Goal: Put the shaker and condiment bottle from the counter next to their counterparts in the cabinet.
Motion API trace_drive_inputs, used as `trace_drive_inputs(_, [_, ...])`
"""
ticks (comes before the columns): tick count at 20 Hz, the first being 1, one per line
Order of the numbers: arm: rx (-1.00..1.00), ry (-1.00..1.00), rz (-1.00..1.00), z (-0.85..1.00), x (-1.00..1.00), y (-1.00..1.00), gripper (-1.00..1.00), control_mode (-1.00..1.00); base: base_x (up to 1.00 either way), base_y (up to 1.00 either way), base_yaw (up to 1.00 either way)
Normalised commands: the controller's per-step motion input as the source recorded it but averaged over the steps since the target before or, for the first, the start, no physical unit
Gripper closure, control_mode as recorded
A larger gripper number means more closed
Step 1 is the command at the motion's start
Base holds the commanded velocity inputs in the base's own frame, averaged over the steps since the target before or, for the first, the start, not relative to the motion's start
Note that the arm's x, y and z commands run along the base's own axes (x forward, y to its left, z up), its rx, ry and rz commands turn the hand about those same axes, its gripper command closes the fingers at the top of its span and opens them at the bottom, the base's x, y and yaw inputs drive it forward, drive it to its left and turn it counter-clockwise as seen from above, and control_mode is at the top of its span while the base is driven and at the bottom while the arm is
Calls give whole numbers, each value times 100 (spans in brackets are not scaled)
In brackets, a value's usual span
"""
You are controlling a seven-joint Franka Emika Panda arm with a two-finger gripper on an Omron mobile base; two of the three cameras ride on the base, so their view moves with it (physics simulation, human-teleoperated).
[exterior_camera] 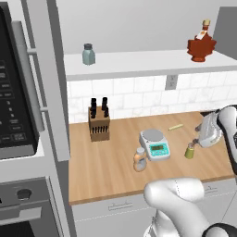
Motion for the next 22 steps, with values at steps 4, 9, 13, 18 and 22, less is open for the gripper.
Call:
trace_drive_inputs(4, [9, -26, 17, -65, -1, -38, -100, -100, 0, 0, 0])
trace_drive_inputs(9, [1, 0, 1, -1, -1, -4, -100, -100, 0, 0, 0])
trace_drive_inputs(13, [1, 0, 5, 0, 33, -37, -100, -100, 0, 0, 0])
trace_drive_inputs(18, [15, 4, 6, 0, 43, -59, -100, -100, 0, 0, 0])
trace_drive_inputs(22, [24, 7, 22, 0, 2, -51, -100, -100, 0, 0, 0])
